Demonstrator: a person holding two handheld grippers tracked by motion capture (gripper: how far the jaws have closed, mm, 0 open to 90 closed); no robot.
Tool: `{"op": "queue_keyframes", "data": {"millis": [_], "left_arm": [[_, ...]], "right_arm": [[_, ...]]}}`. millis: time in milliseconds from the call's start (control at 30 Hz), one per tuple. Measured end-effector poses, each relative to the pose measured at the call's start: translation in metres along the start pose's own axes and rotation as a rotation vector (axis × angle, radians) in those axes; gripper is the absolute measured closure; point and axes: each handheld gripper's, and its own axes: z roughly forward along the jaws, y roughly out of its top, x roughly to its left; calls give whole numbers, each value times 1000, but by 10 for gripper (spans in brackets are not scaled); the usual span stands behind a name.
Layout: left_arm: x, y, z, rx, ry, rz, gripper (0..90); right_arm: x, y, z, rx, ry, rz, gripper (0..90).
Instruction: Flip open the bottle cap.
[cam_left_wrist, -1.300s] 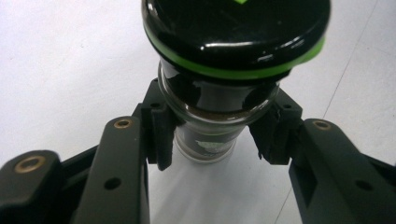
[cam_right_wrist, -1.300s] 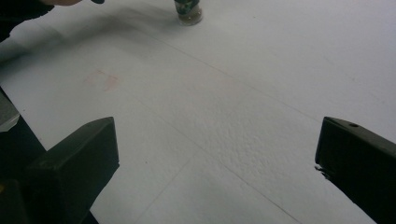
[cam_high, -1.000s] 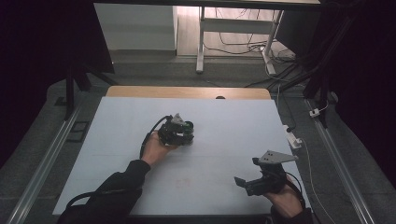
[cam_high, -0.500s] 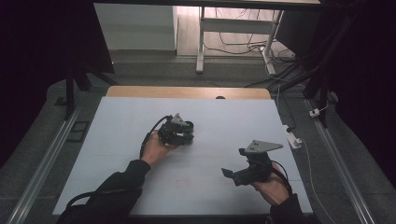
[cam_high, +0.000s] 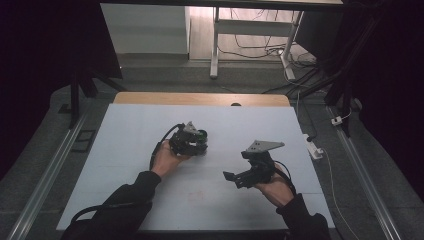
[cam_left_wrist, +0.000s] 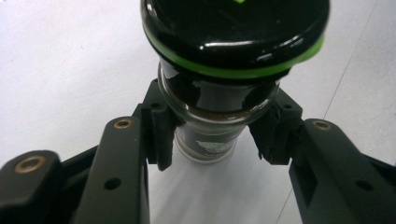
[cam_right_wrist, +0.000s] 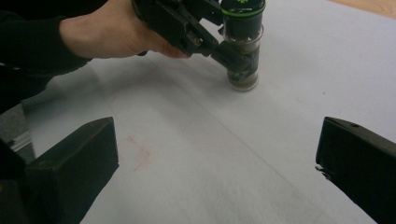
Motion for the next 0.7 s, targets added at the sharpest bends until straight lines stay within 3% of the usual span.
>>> {"op": "queue_keyframes", "data": {"millis": [167, 267, 700], "left_arm": [[0, 0, 0, 1, 0, -1, 533], [0, 0, 0, 1, 0, -1, 533], [0, 0, 0, 3, 2, 0, 533]], "right_arm": [[-2, 9, 14, 6, 7, -6, 0], [-2, 16, 23, 14, -10, -36, 0], [-12, 34, 57, 41, -38, -30, 0]]}}
